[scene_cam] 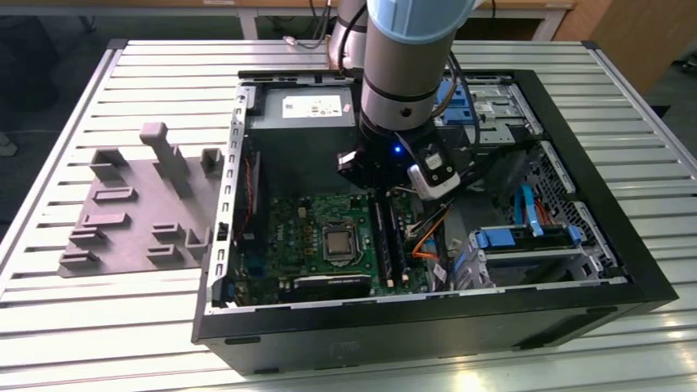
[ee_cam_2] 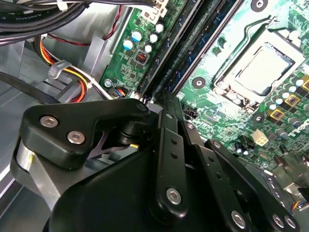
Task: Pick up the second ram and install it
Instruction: 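Press down the second ram until it locks into place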
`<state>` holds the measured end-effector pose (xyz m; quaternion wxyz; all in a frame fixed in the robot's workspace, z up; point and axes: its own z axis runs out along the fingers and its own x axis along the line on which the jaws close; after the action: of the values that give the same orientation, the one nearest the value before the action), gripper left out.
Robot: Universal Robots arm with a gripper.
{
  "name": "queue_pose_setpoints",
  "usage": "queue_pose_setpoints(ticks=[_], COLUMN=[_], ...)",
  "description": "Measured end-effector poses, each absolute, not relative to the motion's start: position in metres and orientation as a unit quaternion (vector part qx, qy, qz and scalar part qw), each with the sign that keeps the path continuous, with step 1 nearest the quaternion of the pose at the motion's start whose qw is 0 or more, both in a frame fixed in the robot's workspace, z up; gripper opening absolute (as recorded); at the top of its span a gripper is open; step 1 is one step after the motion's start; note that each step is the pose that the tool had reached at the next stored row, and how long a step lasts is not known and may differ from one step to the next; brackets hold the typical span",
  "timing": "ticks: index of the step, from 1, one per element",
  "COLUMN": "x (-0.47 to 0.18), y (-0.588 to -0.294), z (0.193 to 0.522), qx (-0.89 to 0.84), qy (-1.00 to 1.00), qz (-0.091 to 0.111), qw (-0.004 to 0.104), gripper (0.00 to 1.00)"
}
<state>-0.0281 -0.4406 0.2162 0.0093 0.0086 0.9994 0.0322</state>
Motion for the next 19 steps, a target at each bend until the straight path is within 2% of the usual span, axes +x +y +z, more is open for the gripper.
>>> queue_pose_setpoints(ticks=[13, 19], x=[-0.028, -0.028], y=[-0.441, -0.441], z=[0.241, 0.243], qx=[0.009, 0.008], qy=[0.999, 0.999], qz=[0.032, 0.031], qw=[0.009, 0.009], gripper=[0.11, 0.11])
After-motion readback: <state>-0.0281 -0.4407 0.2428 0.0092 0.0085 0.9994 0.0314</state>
